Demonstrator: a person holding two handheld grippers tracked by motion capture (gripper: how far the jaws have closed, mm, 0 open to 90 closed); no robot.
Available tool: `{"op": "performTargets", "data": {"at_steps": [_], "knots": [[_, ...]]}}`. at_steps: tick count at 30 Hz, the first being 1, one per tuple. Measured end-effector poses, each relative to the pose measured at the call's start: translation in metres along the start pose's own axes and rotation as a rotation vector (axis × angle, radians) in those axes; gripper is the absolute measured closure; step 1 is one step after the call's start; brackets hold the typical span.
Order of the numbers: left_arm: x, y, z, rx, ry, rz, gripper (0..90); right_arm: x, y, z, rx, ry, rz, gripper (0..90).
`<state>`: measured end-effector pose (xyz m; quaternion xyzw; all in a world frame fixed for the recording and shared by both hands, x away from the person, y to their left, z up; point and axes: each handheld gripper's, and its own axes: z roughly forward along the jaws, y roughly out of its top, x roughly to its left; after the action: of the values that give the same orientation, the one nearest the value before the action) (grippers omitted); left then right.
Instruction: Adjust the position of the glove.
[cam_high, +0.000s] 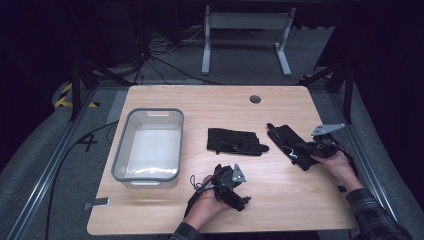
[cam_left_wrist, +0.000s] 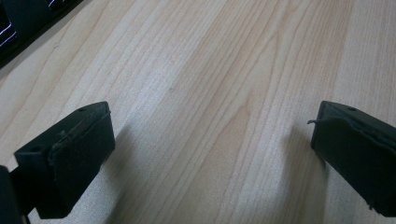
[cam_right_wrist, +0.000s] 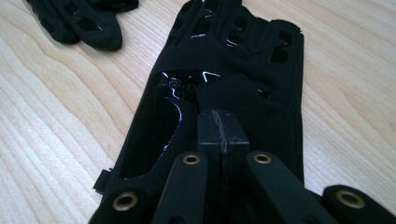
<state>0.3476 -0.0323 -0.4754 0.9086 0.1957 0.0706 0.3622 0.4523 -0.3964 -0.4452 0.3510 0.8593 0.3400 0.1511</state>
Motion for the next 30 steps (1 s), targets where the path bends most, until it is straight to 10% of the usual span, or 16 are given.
{"op": "performTargets", "data": {"at_steps": [30], "knots": [[0.0,0.0,0.0,0.0,0.0,0.001,0.1,0.038,-0.014,-0.014,0.031,0.084,-0.065,90.0]]}}
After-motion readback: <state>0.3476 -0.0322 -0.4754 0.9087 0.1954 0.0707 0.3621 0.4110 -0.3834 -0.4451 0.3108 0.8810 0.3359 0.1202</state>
